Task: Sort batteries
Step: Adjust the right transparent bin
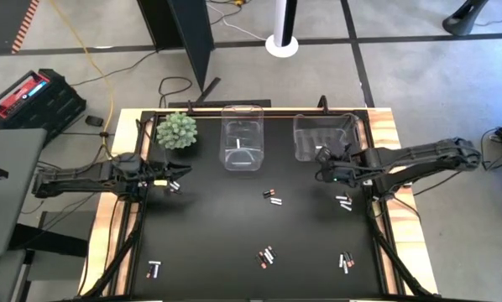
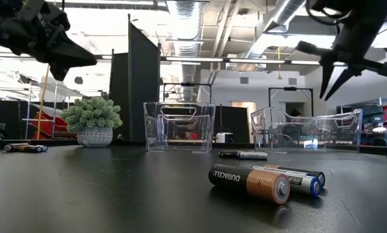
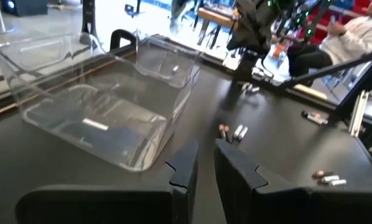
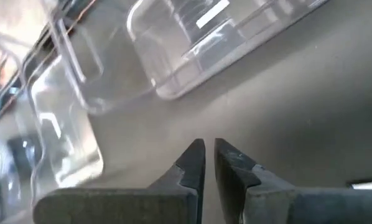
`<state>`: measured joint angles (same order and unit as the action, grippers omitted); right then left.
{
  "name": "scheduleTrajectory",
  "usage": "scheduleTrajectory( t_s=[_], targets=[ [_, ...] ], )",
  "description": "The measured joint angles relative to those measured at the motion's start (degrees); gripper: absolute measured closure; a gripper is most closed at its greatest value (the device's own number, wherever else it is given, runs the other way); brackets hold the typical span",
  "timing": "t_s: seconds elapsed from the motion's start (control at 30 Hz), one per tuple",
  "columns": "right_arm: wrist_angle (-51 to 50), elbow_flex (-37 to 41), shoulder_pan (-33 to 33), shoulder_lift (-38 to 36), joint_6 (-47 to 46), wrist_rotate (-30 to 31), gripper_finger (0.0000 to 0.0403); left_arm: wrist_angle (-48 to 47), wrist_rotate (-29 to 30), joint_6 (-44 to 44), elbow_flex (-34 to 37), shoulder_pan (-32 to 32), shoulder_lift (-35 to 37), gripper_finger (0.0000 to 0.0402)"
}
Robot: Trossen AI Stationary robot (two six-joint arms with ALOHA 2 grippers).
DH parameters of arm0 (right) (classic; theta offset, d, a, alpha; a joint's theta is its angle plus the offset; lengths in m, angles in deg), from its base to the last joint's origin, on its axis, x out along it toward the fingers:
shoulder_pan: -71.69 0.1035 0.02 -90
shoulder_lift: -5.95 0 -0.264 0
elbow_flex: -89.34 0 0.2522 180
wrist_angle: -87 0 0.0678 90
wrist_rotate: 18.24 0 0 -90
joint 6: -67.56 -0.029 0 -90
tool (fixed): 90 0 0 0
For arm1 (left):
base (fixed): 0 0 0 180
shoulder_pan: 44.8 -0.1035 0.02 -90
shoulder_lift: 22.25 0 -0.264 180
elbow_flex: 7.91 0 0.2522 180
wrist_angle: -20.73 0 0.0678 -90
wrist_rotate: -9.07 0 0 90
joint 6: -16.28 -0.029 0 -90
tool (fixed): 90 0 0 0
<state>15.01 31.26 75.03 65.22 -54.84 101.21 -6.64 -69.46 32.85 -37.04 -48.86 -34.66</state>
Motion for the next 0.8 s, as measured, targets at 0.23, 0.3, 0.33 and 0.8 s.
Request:
scheduleTrajectory(
  t_s=[0.23,0.3,0.33,0.8],
  targets=[
    [1.6,0.0,-6.32,3.05,-6.56,-0.04,0.0326,-1.68,-0.07,0.15,0.0,0.0,0.0,0.0352],
    [3.69,0.0,-8.52,4.01,-6.61,-0.07,0.0313,-1.68,-0.08,0.15,0.0,0.0,0.0,0.0352],
    [4.87,0.0,-9.62,4.57,-6.61,-0.11,0.0305,-1.67,-0.07,0.15,0.0,0.0,0.0,0.0352],
    [12.67,0.02,-19.15,9.5,-6.32,-4.37,0.0192,-6.62,-0.13,1.03,0.0,0.0,0.0,0.0352]
  ],
)
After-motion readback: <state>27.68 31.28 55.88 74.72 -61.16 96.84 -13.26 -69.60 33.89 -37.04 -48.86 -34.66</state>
